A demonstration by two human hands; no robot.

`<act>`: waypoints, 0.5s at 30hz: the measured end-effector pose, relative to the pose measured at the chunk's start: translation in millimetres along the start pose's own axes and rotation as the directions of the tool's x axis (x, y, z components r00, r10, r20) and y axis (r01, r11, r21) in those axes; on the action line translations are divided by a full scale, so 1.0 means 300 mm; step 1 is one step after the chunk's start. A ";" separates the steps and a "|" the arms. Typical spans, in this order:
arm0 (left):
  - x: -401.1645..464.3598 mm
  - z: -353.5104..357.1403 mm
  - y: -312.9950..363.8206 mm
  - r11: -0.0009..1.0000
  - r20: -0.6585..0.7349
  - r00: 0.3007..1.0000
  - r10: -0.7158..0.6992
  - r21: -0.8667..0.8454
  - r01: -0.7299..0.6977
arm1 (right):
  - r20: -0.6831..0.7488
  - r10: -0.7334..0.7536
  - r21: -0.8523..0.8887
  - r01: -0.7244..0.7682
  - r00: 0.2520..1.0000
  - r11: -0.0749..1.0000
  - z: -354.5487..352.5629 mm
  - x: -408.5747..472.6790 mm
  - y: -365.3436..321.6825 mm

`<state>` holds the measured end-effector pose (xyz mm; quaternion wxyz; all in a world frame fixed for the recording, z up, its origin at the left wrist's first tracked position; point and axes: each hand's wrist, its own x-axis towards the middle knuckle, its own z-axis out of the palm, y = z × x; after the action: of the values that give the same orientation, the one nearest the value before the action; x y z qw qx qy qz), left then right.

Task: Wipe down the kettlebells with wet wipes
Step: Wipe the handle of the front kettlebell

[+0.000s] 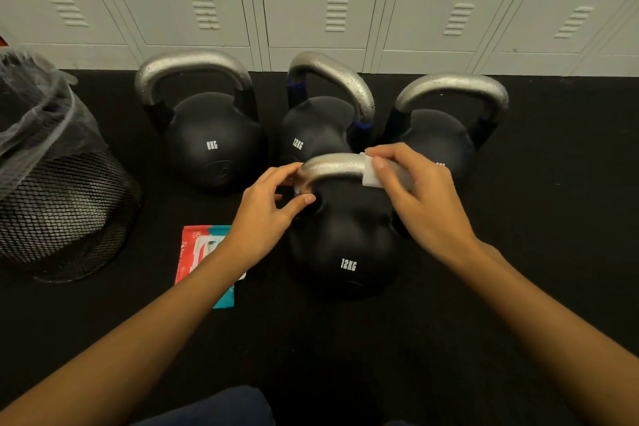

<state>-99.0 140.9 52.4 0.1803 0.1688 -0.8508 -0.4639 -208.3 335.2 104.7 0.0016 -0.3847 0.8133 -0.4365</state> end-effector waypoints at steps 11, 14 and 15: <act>-0.003 0.008 -0.007 1.000 -0.021 1.000 0.020 -0.001 -0.020 | -0.273 -0.110 0.052 0.129 0.956 0.990 0.020 -0.165 0.175; -0.005 0.010 -0.004 1.000 -0.024 1.000 0.019 0.004 -0.019 | -0.291 -0.137 0.017 0.149 0.947 0.989 0.024 -0.166 0.174; -0.005 0.010 -0.004 1.000 -0.026 1.000 0.017 0.002 -0.017 | -0.294 -0.148 0.005 0.156 0.944 0.988 0.022 -0.159 0.168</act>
<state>-99.0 143.2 49.7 0.1952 0.1679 -0.8501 -0.4594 -203.9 376.5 49.0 -0.1470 -0.3775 0.7662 -0.4987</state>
